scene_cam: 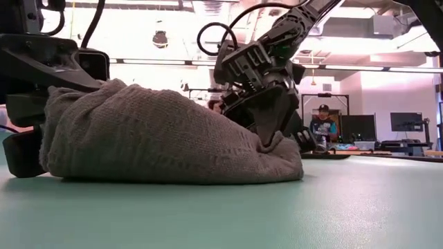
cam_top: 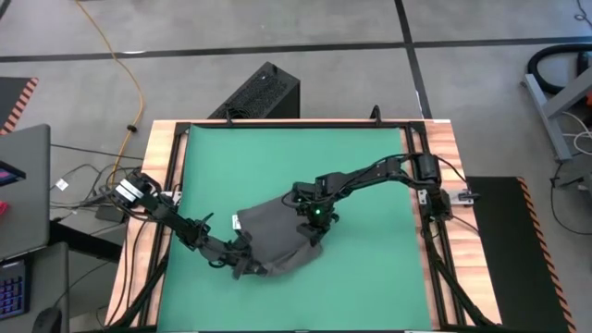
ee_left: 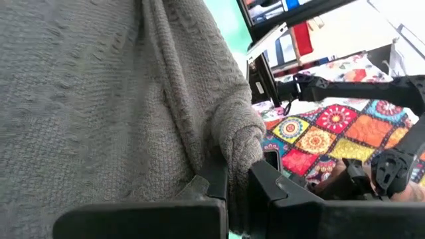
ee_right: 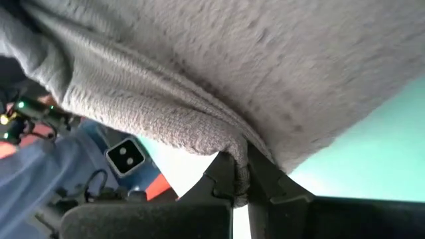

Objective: Roll towel
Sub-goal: Roll the gray towel

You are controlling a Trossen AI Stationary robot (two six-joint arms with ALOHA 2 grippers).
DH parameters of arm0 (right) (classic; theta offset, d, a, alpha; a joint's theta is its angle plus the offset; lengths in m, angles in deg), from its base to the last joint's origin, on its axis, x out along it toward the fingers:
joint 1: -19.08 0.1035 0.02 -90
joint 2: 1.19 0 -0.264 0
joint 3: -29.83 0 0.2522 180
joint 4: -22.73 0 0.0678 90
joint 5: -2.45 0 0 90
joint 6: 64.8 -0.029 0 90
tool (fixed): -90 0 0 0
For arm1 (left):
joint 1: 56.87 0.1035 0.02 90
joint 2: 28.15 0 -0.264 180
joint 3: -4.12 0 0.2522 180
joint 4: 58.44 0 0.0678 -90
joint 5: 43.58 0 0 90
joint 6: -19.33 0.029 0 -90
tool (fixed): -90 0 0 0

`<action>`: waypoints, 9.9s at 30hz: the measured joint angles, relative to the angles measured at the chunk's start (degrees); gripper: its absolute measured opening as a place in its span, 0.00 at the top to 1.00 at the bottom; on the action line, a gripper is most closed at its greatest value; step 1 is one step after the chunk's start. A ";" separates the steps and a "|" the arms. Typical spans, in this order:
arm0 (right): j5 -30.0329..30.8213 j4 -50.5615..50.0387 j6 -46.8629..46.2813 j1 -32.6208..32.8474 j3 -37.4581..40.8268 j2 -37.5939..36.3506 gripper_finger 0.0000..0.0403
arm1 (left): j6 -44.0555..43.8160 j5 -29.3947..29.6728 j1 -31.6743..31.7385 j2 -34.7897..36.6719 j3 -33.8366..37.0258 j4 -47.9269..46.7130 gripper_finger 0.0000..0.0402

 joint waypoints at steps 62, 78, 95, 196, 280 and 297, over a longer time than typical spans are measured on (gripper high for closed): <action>18.00 6.30 -1.55 2.06 0.03 0.05 0.90 | 10.73 -4.45 9.15 28.73 -0.86 -58.30 1.00; 24.68 11.54 8.09 1.78 -0.28 -3.47 0.71 | 14.61 -5.53 8.66 29.20 -0.97 -62.31 0.99; 37.65 20.82 39.80 12.72 -0.61 -11.65 0.68 | 21.63 -0.92 8.73 29.14 -0.92 -62.80 0.98; 39.23 13.96 26.96 10.06 -2.69 1.95 0.94 | 55.01 6.69 0.06 27.17 -22.98 -71.28 1.00; 42.25 34.35 39.93 9.84 8.96 -11.06 0.97 | 18.62 13.26 -5.63 23.10 -6.19 -69.47 1.00; 43.82 36.67 40.08 9.05 8.62 -2.33 0.96 | 20.29 11.84 -5.55 23.10 -6.21 -69.51 1.00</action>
